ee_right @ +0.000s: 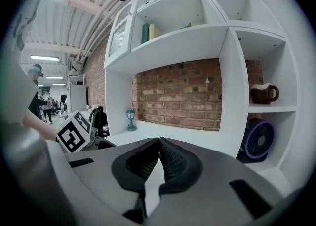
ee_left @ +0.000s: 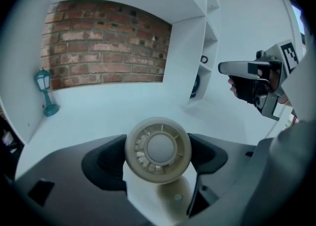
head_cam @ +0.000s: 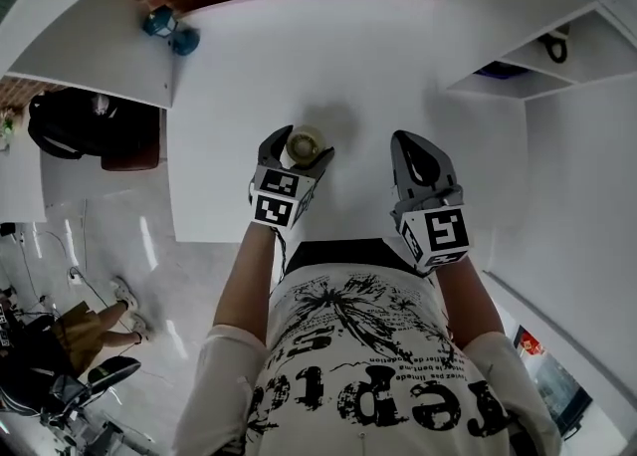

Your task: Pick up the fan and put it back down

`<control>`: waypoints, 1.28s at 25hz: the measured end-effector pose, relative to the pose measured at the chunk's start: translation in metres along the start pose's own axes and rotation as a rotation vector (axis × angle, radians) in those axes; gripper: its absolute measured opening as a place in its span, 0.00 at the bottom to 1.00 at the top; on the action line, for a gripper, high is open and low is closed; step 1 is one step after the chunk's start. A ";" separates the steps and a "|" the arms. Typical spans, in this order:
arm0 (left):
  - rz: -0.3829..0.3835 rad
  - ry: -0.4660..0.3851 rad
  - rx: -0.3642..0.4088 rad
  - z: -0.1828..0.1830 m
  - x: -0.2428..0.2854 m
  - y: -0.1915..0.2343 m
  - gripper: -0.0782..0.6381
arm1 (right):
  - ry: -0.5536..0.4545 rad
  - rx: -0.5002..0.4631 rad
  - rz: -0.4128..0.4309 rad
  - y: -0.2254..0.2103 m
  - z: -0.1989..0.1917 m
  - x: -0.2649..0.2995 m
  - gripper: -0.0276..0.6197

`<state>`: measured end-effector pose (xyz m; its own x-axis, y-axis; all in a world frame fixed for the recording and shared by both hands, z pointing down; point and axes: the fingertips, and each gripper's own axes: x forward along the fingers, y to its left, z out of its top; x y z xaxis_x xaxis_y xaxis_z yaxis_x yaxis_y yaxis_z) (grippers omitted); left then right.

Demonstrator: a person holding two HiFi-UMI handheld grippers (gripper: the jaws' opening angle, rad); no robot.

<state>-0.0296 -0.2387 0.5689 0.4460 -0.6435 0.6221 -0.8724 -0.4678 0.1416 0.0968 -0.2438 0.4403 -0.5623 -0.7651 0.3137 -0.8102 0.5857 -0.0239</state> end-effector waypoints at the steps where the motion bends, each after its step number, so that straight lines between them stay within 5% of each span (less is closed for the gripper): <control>1: 0.001 0.022 -0.004 -0.007 0.007 0.002 0.63 | 0.016 -0.003 0.000 0.000 -0.008 0.003 0.07; 19: 0.008 0.301 0.047 -0.078 0.055 0.016 0.63 | 0.108 0.040 -0.014 -0.006 -0.054 0.023 0.07; 26: -0.004 0.321 0.035 -0.082 0.053 0.015 0.63 | 0.117 0.045 -0.016 -0.005 -0.053 0.021 0.07; 32: 0.007 0.239 0.050 -0.060 0.039 0.013 0.63 | 0.102 0.028 -0.008 -0.002 -0.042 0.019 0.07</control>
<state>-0.0350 -0.2339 0.6412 0.3745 -0.4883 0.7882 -0.8617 -0.4971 0.1014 0.0947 -0.2483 0.4864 -0.5373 -0.7376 0.4090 -0.8197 0.5709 -0.0471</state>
